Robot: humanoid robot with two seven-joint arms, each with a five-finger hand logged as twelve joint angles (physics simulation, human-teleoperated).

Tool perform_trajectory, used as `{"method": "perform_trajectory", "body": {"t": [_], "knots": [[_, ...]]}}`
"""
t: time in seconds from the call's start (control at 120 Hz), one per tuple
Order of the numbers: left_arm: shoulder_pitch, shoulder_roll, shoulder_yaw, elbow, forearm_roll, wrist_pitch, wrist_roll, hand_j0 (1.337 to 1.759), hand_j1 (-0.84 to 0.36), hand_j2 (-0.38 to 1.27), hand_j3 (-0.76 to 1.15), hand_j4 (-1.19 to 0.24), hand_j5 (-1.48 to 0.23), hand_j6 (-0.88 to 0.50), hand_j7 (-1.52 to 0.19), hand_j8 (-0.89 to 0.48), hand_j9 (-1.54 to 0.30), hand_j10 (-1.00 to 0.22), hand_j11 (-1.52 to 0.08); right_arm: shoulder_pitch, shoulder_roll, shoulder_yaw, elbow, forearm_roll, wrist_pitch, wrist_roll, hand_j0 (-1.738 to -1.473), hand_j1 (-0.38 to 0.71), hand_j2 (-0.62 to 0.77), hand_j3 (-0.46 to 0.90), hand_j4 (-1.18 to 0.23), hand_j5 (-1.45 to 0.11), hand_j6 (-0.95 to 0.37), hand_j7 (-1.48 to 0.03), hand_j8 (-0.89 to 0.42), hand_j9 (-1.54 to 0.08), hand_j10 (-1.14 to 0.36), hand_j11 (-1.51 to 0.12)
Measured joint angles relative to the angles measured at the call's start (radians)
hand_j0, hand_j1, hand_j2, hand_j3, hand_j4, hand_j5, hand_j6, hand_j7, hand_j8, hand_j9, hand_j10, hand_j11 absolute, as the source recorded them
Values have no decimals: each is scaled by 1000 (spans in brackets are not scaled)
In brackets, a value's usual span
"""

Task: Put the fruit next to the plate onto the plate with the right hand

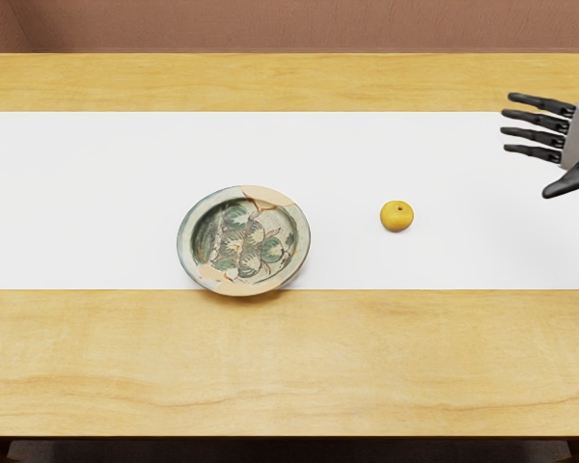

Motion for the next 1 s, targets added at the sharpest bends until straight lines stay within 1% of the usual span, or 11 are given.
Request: {"method": "perform_trajectory", "body": {"t": [0.117,0.242,0.4,0.483,0.517,0.583,0.633,0.708,0.75,0.85,1.0], "knots": [[0,0,0,0,0,0,0,1658,346,-4,0,6,1,8,1,7,1,5,0,1,11,1,-3,2,1,0,-1658,-349,2,0,0,-1,2,-2,1,-1,0,-1],[0,0,0,0,0,0,0,1658,346,-4,0,6,1,8,1,7,1,6,1,44,101,7,-3,-20,1,-3,-1658,-349,2,0,0,-1,3,-1,2,-1,1,-1],[0,0,0,0,0,0,1,1658,346,-4,0,6,1,8,1,7,1,5,0,119,243,7,8,-181,-1,-7,-1658,-349,2,0,0,0,2,0,1,0,1,0],[0,0,0,0,0,0,1,1658,346,-4,0,6,1,8,1,7,1,5,0,132,280,5,69,-303,-94,-14,-1658,-349,2,0,0,0,1,0,1,0,1,0],[0,0,0,0,0,0,1,1658,346,-4,0,6,1,8,1,7,1,5,0,135,286,3,115,-343,-164,-43,-1658,-349,2,0,0,0,1,0,1,0,0,0],[0,0,0,0,0,0,1,1658,346,-4,0,6,1,8,1,7,1,5,0,139,295,1,204,-401,-309,-146,-1658,-349,1,0,0,0,0,0,0,0,0,0],[0,0,0,0,0,0,1,1658,346,-4,0,6,1,8,1,7,1,5,0,139,298,-3,262,-449,-412,-209,-1658,-349,1,0,0,0,0,0,0,0,0,0],[0,0,0,0,0,0,0,1658,346,-4,0,6,1,8,1,8,1,6,0,142,314,-32,327,-536,-574,-316,-1658,-349,1,0,-1,0,0,0,0,0,0,0],[-1,0,0,0,0,0,1,1658,346,-4,0,6,1,8,1,8,1,6,0,142,327,-47,350,-585,-644,-358,-1658,-349,1,0,-1,0,-1,0,-1,0,0,0],[-1,0,0,0,0,0,1,1658,346,-4,0,6,1,8,1,8,1,6,0,147,374,-67,378,-730,-750,-411,-1658,-349,1,0,-1,0,-1,0,-1,0,-1,0],[0,0,0,0,0,0,1,1658,346,-4,0,6,1,8,1,8,0,6,0,184,451,-89,389,-896,-805,-436,-1658,-349,1,0,-1,0,-2,0,-1,0,-1,0]]}}
